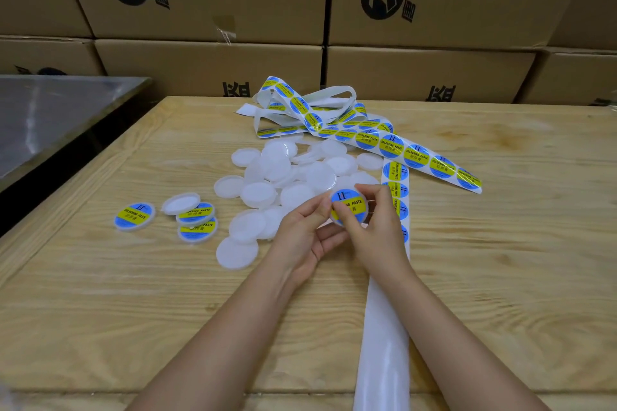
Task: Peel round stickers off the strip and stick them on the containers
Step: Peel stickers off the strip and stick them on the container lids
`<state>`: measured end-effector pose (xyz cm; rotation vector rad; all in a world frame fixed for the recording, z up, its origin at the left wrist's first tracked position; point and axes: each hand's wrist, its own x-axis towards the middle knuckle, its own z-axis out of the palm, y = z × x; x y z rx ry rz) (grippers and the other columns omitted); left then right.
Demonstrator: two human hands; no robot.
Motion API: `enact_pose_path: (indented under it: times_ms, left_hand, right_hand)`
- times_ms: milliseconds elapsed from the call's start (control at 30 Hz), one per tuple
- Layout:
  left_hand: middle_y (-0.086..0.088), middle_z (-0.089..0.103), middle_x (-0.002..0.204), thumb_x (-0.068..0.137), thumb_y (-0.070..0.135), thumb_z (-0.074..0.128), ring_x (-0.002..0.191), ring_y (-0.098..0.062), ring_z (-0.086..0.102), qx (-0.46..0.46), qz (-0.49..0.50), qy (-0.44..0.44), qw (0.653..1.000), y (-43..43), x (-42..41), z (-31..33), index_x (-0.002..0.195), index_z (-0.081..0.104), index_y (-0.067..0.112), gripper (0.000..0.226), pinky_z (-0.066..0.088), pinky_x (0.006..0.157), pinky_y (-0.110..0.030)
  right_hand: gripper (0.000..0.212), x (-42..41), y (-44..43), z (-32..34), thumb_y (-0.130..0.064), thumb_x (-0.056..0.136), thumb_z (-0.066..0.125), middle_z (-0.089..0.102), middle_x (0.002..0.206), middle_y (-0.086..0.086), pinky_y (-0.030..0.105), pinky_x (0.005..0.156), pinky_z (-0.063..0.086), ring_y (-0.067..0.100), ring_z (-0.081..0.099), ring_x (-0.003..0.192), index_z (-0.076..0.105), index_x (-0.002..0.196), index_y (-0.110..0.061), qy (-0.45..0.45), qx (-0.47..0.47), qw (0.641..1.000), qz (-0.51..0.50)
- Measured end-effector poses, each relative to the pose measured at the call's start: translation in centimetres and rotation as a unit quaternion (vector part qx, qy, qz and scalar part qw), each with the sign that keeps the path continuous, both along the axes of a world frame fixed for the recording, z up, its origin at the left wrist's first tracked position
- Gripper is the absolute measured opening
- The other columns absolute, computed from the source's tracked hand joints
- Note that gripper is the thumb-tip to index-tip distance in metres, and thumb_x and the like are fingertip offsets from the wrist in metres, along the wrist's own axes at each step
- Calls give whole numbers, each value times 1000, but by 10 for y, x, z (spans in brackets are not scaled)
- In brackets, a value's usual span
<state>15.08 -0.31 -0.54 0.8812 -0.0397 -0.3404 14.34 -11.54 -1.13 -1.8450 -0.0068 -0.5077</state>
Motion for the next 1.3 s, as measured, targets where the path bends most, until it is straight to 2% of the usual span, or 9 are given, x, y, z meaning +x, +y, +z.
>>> enact_pose_path:
  times_ms: [367, 467, 533, 633, 833, 967, 1100, 1200, 1300]
  left_hand:
    - [-4, 72, 75, 96, 18, 50, 65, -17, 69, 211, 76, -74, 972, 6, 7, 2, 98, 67, 8, 20, 52, 50, -23]
    - [2, 70, 70, 96, 14, 50, 60, -12, 66, 260, 153, -113, 947, 10, 12, 8, 93, 67, 10, 17, 52, 47, -23]
    - [3, 67, 77, 96, 14, 50, 67, -14, 64, 327, 261, -169, 892, 22, 17, 11, 96, 65, 12, 16, 54, 54, -28]
    - [4, 65, 87, 95, 19, 50, 80, -20, 60, 453, 411, -248, 751, 54, 26, 12, 101, 63, 15, 15, 47, 69, -29]
    - [-17, 66, 98, 93, 15, 48, 94, -36, 57, 629, 495, -174, 574, 117, 41, -3, 104, 62, 5, 20, 39, 78, -40]
    - [-21, 66, 97, 89, 15, 49, 94, -39, 58, 730, 422, -39, 536, 135, 44, -14, 104, 65, 6, 24, 36, 87, -42]
    - [-19, 63, 109, 89, 28, 52, 105, -38, 55, 762, 392, -32, 515, 125, 43, -14, 114, 60, 8, 34, 18, 106, -49]
    - [-17, 61, 116, 90, 26, 52, 110, -35, 52, 745, 408, -121, 514, 105, 40, -3, 119, 58, 8, 35, 18, 107, -50]
    - [-13, 69, 98, 84, 16, 52, 91, -31, 64, 672, 399, -354, 513, 60, 27, 9, 102, 66, 2, 27, 37, 96, -52]
  right_hand:
    - [17, 0, -22, 4, -10, 91, 58, 64, 66, -7, 35, 59, 51, 10, 56, 54, 62, 80, -23, -35, 14, 998, 46]
    - [23, 2, -32, 2, -9, 93, 53, 65, 80, -12, 21, 63, 50, 2, 57, 65, 61, 100, -30, -41, -47, 998, 24]
    - [29, 6, -42, -2, -13, 94, 51, 65, 103, -7, 17, 71, 43, 4, 58, 86, 56, 120, -23, -16, -125, 992, -19]
    - [35, 11, -58, -8, -16, 94, 51, 63, 112, 8, 28, 74, 34, 29, 54, 103, 53, 128, -11, 39, -239, 967, -82]
    - [28, 12, -64, -12, -15, 95, 45, 65, 108, 16, 38, 81, 43, 34, 55, 101, 60, 116, -5, 118, -296, 943, -91]
    - [33, 12, -66, -12, -5, 91, 43, 65, 114, 13, 38, 82, 45, 34, 56, 105, 62, 118, -9, 129, -306, 937, -112]
    - [34, 12, -67, -11, -2, 88, 44, 67, 109, 13, 41, 83, 47, 35, 58, 102, 66, 113, -11, 125, -317, 932, -125]
    - [29, 12, -66, -11, -6, 89, 46, 69, 105, 12, 40, 82, 47, 34, 58, 98, 68, 108, -11, 110, -300, 938, -137]
    - [25, 14, -66, -13, -24, 93, 49, 68, 80, 7, 37, 70, 44, 31, 57, 81, 68, 82, -14, 81, -277, 947, -140]
